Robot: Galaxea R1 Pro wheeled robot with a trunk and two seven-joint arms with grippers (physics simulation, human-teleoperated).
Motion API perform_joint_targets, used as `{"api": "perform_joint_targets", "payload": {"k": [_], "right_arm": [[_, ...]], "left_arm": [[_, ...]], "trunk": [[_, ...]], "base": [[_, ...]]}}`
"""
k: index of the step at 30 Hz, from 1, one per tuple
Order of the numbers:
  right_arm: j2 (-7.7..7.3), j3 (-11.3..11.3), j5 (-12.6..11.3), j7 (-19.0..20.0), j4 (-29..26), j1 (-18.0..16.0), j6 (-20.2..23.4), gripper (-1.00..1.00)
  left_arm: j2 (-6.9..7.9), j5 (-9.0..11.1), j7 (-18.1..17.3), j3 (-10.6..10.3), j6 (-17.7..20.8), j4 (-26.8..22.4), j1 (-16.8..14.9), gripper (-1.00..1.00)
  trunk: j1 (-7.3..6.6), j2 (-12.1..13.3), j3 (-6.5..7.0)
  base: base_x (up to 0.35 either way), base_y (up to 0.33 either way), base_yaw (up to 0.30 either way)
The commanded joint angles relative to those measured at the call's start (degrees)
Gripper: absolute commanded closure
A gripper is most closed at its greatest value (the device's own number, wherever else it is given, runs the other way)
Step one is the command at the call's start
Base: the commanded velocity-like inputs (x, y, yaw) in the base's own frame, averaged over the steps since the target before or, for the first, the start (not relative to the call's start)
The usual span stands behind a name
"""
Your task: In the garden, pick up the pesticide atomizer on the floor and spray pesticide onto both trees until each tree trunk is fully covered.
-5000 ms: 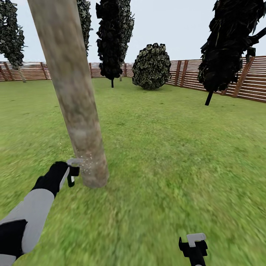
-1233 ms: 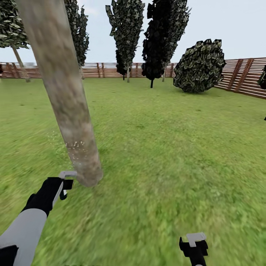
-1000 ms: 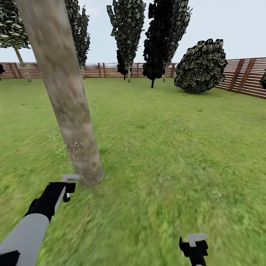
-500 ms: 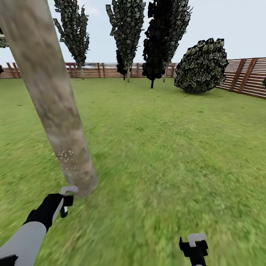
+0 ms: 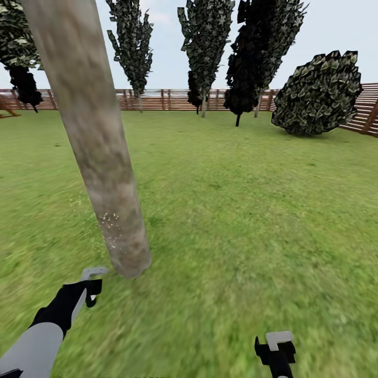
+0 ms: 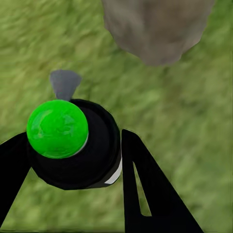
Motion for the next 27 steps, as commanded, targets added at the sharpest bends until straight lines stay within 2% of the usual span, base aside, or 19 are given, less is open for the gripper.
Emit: {"api": "perform_joint_targets", "payload": {"k": [1,4,18,27], "right_arm": [[0.01,-0.5,0.6,-0.1,0.1,0.0,-0.2,-1.00],[0.01,-0.5,0.6,-0.1,0.1,0.0,-0.2,-1.00],[0.01,-0.5,0.6,-0.1,0.1,0.0,-0.2,-1.00],[0.01,-0.5,0.6,-0.1,0.1,0.0,-0.2,-1.00]], "left_arm": [[-0.14,-0.5,-0.2,0.2,0.3,-0.1,0.0,1.00],[-0.54,-0.5,-0.2,0.3,0.3,-0.1,0.0,1.00],[-0.57,-0.3,-0.2,0.4,0.3,-0.2,0.0,1.00],[-0.63,-0.3,-0.2,0.4,0.3,-0.2,0.0,1.00]], "trunk": [[-0.01,0.0,-0.05],[-0.01,0.0,-0.05],[-0.01,0.0,-0.05],[-0.01,0.0,-0.05]], "base": [[0.000,-0.251,0.147],[0.037,-0.273,0.013],[0.020,-0.275,0.007],[0.007,-0.275,0.251]]}}
